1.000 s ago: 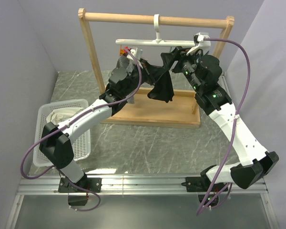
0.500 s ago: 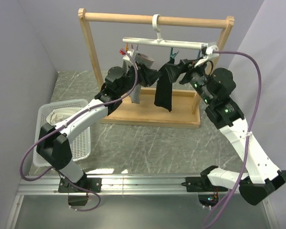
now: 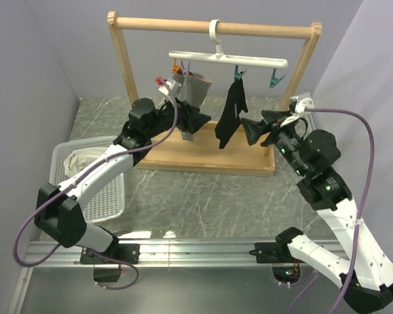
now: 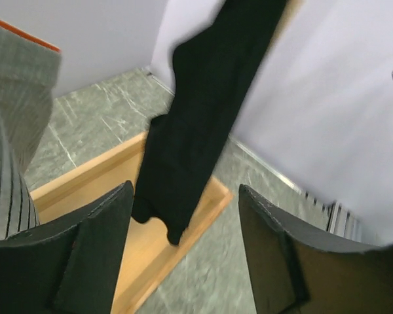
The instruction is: Clip the underwear to the hanger
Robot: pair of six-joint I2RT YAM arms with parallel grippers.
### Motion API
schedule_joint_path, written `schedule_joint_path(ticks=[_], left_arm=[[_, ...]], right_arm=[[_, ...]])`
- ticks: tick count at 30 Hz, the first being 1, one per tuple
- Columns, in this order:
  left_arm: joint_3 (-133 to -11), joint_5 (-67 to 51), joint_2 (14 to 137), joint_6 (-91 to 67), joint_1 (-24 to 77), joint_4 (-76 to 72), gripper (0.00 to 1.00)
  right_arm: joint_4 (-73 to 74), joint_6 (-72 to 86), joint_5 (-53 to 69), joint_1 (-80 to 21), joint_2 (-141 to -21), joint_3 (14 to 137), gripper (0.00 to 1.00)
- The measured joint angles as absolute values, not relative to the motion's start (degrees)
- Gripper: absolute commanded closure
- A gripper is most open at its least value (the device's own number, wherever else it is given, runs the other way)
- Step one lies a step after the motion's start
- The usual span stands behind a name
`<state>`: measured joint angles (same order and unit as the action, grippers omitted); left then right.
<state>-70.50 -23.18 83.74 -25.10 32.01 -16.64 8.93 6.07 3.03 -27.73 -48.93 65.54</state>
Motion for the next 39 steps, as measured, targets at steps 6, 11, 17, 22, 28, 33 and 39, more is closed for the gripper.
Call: schedule_joint_path(ticks=[6,11,17,22,28,33,39], left_arm=[[-66.02,-31.18,79.35,-17.98,31.92,-15.53,0.24],[-65.08,-36.69,78.04,-12.88,32.49,-15.18,0.24],[-63.22,-35.55,76.95,-8.78,36.12,-16.16,0.37],[-63.51,-26.52,77.52,-6.66,43.22,-16.23,0.43],[-66.83,-13.82,82.39,-9.41,47.92,-15.14,0.22],[-70.52,-4.47,87.85,-12.93,49.10,-14.61,0.23],[-79.05,4.40,97.86,-14.37,49.95,-12.78,0.33]], right_arm=[[11.57,6.44,-0.91,-27.62,-44.10,62.04,0.23],[13.52,8.34,-2.11,-24.27,-43.29,61.47,0.27],[16.05,11.29,-0.64,-17.72,-44.62,61.84,0.36],[18.26,14.59,1.65,-13.32,-46.44,61.78,0.51],[18.02,17.91,3.99,-12.47,-46.28,58.85,0.53],[16.82,20.14,4.58,-12.47,-46.35,54.52,0.52],[12.38,20.53,5.65,-12.40,-46.70,49.76,0.50]])
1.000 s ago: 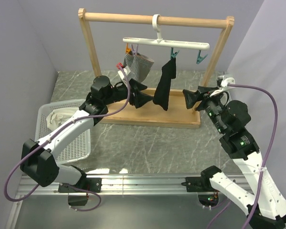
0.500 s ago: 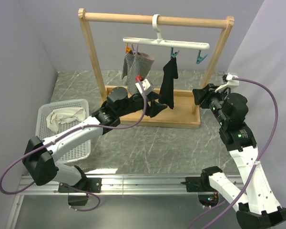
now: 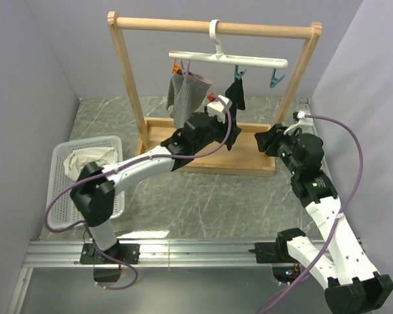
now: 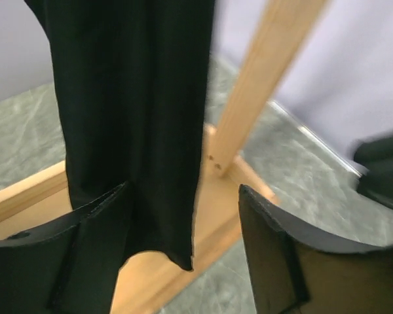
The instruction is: Clip the underwear to the hanger
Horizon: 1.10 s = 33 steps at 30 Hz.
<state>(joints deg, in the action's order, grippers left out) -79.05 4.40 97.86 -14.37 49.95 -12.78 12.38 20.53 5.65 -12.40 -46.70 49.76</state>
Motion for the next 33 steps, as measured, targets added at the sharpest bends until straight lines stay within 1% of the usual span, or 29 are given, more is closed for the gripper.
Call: schedule_joint_path(ticks=[2,3,4,5,7,8,11,14,17,20,27,33], left_arm=[[-81.60,5.93,101.19,-14.76,49.54,-11.33,0.42],[-82.81,6.09,102.83,-15.07,49.17,-10.66,0.53],[-83.72,6.04,104.18,-15.55,48.64,-9.74,0.58],[-84.09,5.76,105.10,-15.46,47.94,-8.95,0.65],[-83.96,4.80,105.80,-14.61,46.68,-8.08,0.74],[-83.59,4.36,105.80,-13.96,45.98,-8.05,0.86],[-83.05,3.49,105.08,-11.73,44.62,-8.67,0.99],[-81.47,0.58,102.85,-10.96,43.79,-8.78,1.00],[-77.28,-4.71,98.76,-10.76,42.52,-10.04,1.00],[-74.70,-10.11,95.64,-10.83,40.56,-10.52,1.00],[-74.26,-20.78,94.85,-11.53,35.55,-12.19,1.00],[-74.26,-25.80,94.87,-11.88,35.03,-12.19,1.00]], right_arm=[[9.56,20.49,6.66,-12.23,-47.18,47.97,0.50],[8.08,20.49,7.46,-12.05,-47.83,47.11,0.49],[7.01,20.49,8.34,-11.88,-48.42,46.63,0.48],[5.58,20.38,9.72,-11.46,-49.47,46.00,0.48],[2.33,20.18,12.45,-10.35,-51.13,44.47,0.46],[1.06,20.16,14.00,-9.56,-52.05,43.72,0.46],[-2.79,20.64,18.55,-6.66,-55.77,43.00,0.46],[-7.14,21.67,23.07,-3.66,-60.38,43.05,0.44],[-11.27,22.50,28.45,-2.09,-64.64,43.29,0.36],[-15.46,23.38,35.14,-1.83,-68.95,44.16,0.32],[-18.41,18.41,48.16,-1.83,-71.59,46.59,0.32],[-18.02,12.69,55.42,-1.89,-70.57,47.55,0.33]])
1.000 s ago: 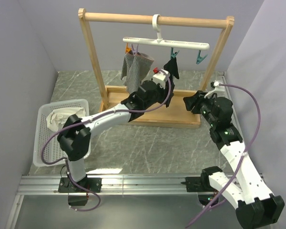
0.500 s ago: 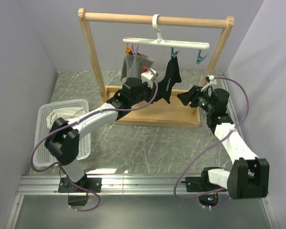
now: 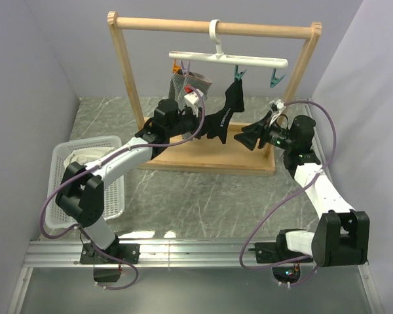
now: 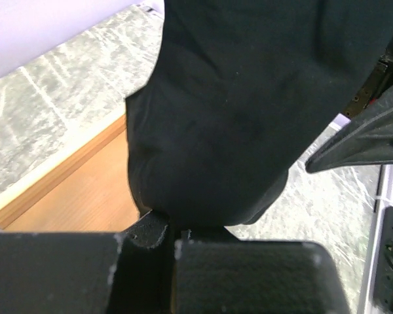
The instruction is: Clip the underwear to the hanger
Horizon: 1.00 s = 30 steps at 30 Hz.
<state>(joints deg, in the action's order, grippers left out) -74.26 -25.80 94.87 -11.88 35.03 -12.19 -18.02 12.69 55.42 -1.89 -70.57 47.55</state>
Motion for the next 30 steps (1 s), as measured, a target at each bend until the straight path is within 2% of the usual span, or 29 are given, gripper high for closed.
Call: schedule_joint_path(ticks=[8,15,21,25,26,27,28,30], left_arm=[[-74.98,-28.25,96.12,-14.00,35.03,-12.19,1.00],[-76.25,-28.88,97.41,-15.79,35.03,-12.16,0.99],[-76.25,-29.28,97.41,-16.43,35.07,-12.16,1.00],[-76.25,-29.32,97.41,-16.99,35.14,-12.19,0.99],[-76.25,-29.32,97.41,-17.26,35.16,-12.21,0.98],[-76.25,-29.34,97.41,-17.34,35.20,-12.21,0.97],[-76.25,-29.34,97.41,-17.52,35.27,-12.21,0.96],[-76.25,-29.61,97.41,-17.72,35.42,-12.16,0.86]], right_arm=[[-16.38,5.37,56.16,-5.98,-69.04,47.18,0.33],[-15.51,0.95,51.29,-11.44,-69.08,46.28,0.34],[-16.78,-0.14,46.30,-12.73,-70.76,46.30,0.52],[-16.64,-0.40,44.18,-12.78,-72.58,46.63,0.76],[-16.56,-0.60,43.92,-12.80,-72.79,46.78,0.90],[-16.49,-0.71,43.77,-12.84,-72.88,46.89,0.96],[-16.45,-0.97,43.66,-12.86,-72.90,46.94,1.00],[-16.23,-1.08,43.59,-12.86,-72.79,46.96,1.00]])
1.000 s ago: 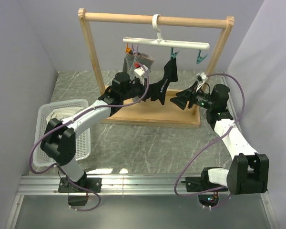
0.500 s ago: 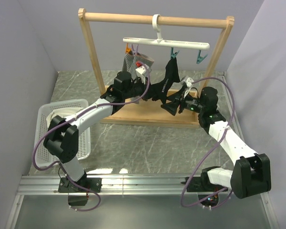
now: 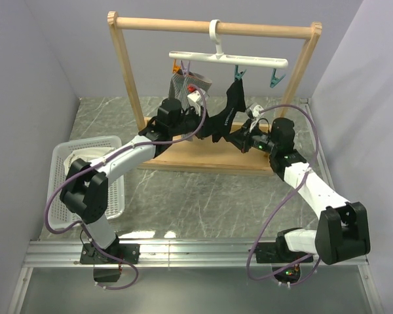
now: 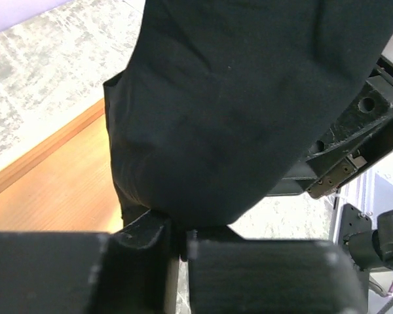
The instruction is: Clip the underwear to the hanger
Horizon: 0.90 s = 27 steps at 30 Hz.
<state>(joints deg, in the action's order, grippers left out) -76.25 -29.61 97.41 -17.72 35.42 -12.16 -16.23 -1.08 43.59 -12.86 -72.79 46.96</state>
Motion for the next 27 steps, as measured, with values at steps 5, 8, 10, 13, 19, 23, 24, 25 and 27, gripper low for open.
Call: schedule_joint_path(ticks=[5,8,10,13,19,23,24,25,27], left_arm=[[-76.18,-29.02,96.88,-17.93,35.51,-10.96,0.41],[-74.37,-27.51,93.97,-18.11,34.96,-8.97,0.39],[-71.85,-27.07,89.91,-18.11,33.95,-7.46,0.41],[-69.43,-27.05,84.18,-17.89,32.67,-6.28,0.44],[-69.97,-27.07,81.12,-20.49,33.26,-7.05,0.66],[-71.70,-26.33,86.26,-24.21,35.88,-9.61,0.71],[-72.31,-26.13,87.96,-25.39,36.77,-10.59,0.71],[-72.86,-26.00,90.00,-26.79,37.74,-11.90,0.73],[-74.24,-25.87,93.67,-29.26,39.44,-14.31,0.74]], right_arm=[[-13.21,-1.19,45.43,-12.25,-69.41,46.98,1.00],[-9.23,-1.85,46.98,-10.57,-64.69,47.64,1.00],[-6.13,-2.94,47.66,-9.08,-60.80,48.42,1.00],[-1.02,-6.00,48.10,-7.42,-54.41,49.12,1.00],[8.40,-11.40,48.23,-7.22,-47.57,49.19,1.00],[13.93,-13.39,47.68,-7.18,-46.94,49.60,1.00],[15.31,-13.80,47.64,-7.18,-46.92,49.95,1.00],[16.64,-14.24,47.66,-7.18,-46.81,50.37,1.00],[18.15,-14.68,47.72,-7.18,-46.28,50.78,1.00]])
